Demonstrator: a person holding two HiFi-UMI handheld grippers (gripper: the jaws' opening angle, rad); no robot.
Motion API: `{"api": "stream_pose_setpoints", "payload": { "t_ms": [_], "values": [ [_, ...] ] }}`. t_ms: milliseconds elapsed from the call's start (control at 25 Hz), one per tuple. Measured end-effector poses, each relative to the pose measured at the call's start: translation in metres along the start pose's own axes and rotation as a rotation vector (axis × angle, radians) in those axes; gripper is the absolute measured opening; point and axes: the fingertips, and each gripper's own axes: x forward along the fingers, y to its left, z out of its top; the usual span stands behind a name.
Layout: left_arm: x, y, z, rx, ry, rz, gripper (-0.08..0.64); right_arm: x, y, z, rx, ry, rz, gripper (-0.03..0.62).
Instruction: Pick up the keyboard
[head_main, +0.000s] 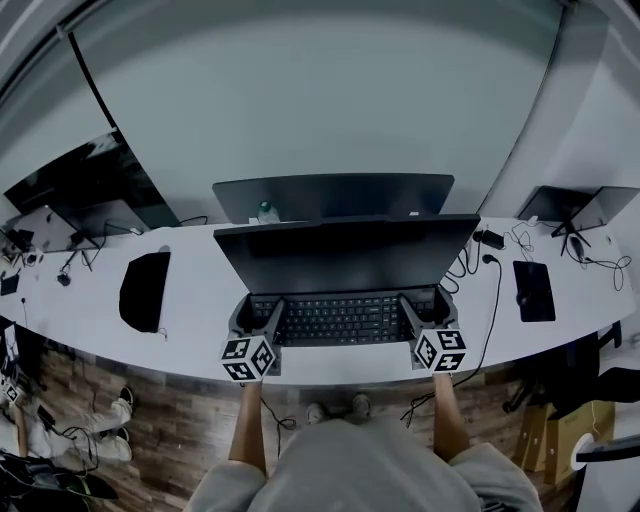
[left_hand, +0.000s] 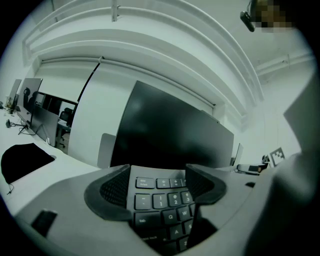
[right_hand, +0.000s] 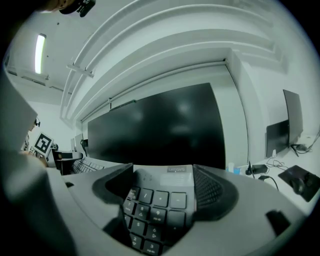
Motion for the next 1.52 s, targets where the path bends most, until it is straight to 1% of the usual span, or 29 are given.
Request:
{"api": "stream_pose_setpoints", "payload": {
  "t_ms": [240,480,880,1520],
  "values": [
    [-0.004,-0.006,0.021,0.018,-0.043,-0.008,0.325,-0.005,0.002,0.021,-0.016,-0.048,0.004,0.359],
    [-0.007,-0.008,0.034,0.025,-0.072,-0.009,0.325,-0.005,0.005,0.036,-0.032,-0.078,0.009,0.359],
    [-0.007,-0.01,0.034,0.023,-0.078,-0.006,0.325,-0.005,0.004,0.037,-0.036,-0.082,0.012,0.359],
    [-0.002,-0.003,0.025,0.011,-0.054,-0.002,0.325,0.001,0.004,0.029,-0.034,-0.056,0.009,0.359]
  ]
}}
